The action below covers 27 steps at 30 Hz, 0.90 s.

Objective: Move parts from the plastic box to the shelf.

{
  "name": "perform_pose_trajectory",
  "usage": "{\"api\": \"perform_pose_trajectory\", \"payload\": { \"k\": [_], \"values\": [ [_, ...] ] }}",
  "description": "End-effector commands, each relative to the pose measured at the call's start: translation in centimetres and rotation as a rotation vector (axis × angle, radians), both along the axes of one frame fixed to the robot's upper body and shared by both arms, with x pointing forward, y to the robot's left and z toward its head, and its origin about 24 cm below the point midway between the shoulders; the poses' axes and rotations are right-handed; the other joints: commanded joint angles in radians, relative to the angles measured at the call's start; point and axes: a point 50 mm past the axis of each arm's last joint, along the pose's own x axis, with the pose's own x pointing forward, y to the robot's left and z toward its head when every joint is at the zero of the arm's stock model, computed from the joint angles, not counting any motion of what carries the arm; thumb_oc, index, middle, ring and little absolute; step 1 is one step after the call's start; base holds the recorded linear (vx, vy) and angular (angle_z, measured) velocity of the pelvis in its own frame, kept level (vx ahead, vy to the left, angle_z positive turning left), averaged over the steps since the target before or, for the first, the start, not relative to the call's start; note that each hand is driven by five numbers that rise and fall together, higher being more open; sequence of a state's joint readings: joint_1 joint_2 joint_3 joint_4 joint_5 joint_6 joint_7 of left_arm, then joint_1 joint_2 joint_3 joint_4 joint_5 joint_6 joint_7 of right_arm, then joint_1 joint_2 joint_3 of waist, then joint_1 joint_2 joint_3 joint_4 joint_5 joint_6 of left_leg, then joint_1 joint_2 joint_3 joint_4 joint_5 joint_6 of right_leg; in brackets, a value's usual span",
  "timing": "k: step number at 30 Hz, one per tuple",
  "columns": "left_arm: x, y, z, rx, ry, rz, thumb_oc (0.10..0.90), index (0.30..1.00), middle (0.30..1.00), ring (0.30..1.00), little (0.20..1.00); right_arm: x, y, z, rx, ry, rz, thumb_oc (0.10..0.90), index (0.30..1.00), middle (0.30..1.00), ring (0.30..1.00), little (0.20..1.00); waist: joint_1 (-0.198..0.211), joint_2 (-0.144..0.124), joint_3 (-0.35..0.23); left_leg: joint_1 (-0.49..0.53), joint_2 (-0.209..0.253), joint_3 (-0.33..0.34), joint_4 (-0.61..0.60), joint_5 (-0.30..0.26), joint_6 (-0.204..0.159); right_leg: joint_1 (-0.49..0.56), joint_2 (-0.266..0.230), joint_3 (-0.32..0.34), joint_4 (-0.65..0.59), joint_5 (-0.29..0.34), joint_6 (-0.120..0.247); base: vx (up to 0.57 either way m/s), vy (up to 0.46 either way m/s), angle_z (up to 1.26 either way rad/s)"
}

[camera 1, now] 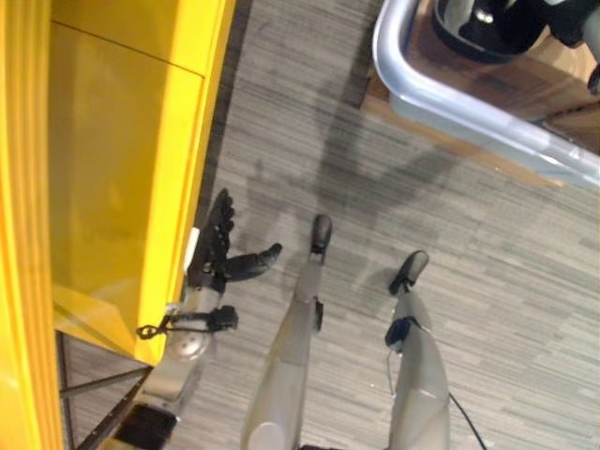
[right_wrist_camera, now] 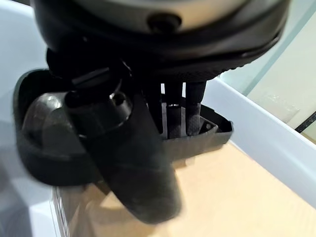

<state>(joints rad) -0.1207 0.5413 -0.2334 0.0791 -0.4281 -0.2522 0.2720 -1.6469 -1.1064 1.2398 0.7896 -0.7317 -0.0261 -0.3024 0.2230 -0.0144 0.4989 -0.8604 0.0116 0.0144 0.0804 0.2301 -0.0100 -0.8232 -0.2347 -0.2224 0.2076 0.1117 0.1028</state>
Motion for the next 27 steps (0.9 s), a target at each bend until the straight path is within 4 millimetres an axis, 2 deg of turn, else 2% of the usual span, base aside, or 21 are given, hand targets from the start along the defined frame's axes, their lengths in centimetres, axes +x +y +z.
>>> {"api": "perform_pose_trajectory", "payload": {
  "k": [1,5,11,16,22,27],
  "values": [
    [-0.2,-0.4,2.2,-0.044,-0.135,-0.029,0.900,1.000,1.000,1.000,1.000,0.7,-3.7,-5.4,-0.077,0.218,-0.176,0.400,0.300,0.300,0.300,0.300,-0.012,0.004,0.021,0.037,-0.025,-0.088,0.060,-0.119,-0.013,0.204,0.015,-0.013,-0.053,-0.034,0.051,-0.04,-0.032,0.07],
    [0.0,-0.7,1.9,-0.038,-0.113,-0.046,0.900,1.000,1.000,1.000,1.000,0.3,-4.1,-7.1,-0.068,0.258,-0.152,0.400,0.300,0.300,0.300,0.300,-0.014,-0.014,0.021,0.110,-0.018,-0.091,0.051,-0.114,-0.016,0.282,0.021,-0.027,-0.066,-0.031,0.051,-0.05,-0.038,0.10],
    [0.1,-0.6,1.4,-0.012,-0.081,-0.062,0.900,1.000,1.000,1.000,1.000,-0.3,-4.8,-8.7,-0.048,0.296,-0.138,0.400,0.300,0.300,0.300,0.300,-0.009,-0.044,0.021,0.215,-0.007,-0.094,0.035,-0.110,-0.020,0.387,0.029,-0.044,-0.072,-0.033,0.050,-0.04,-0.043,-0.03],
    [-0.1,-0.3,1.3,0.002,-0.068,-0.069,0.900,1.000,1.000,1.000,1.000,-0.8,-5.3,-9.1,-0.036,0.302,-0.139,0.400,0.300,0.300,0.300,0.300,-0.004,-0.052,0.019,0.293,-0.001,-0.099,0.012,-0.101,-0.025,0.458,0.029,-0.060,-0.081,-0.038,0.049,-0.02,-0.020,-0.03],
    [-0.4,0.5,0.7,0.035,-0.029,-0.067,0.900,1.000,1.000,1.000,1.000,-1.9,-5.9,-9.3,-0.055,0.303,-0.125,0.400,0.300,0.300,0.300,0.300,-0.008,-0.062,-0.044,0.390,0.007,-0.114,-0.041,-0.074,-0.039,0.552,0.026,-0.091,-0.110,-0.042,0.050,0.00,-0.031,0.12],
    [-1.1,1.5,-0.1,0.073,0.022,-0.071,0.900,1.000,1.000,1.000,1.000,-3.2,-6.3,-8.9,-0.063,0.278,-0.109,0.400,0.300,0.300,0.300,0.300,-0.019,-0.077,-0.128,0.486,0.019,-0.120,-0.099,-0.064,-0.047,0.637,0.025,-0.115,-0.141,-0.046,0.056,0.01,-0.025,0.07]
  ]
}}
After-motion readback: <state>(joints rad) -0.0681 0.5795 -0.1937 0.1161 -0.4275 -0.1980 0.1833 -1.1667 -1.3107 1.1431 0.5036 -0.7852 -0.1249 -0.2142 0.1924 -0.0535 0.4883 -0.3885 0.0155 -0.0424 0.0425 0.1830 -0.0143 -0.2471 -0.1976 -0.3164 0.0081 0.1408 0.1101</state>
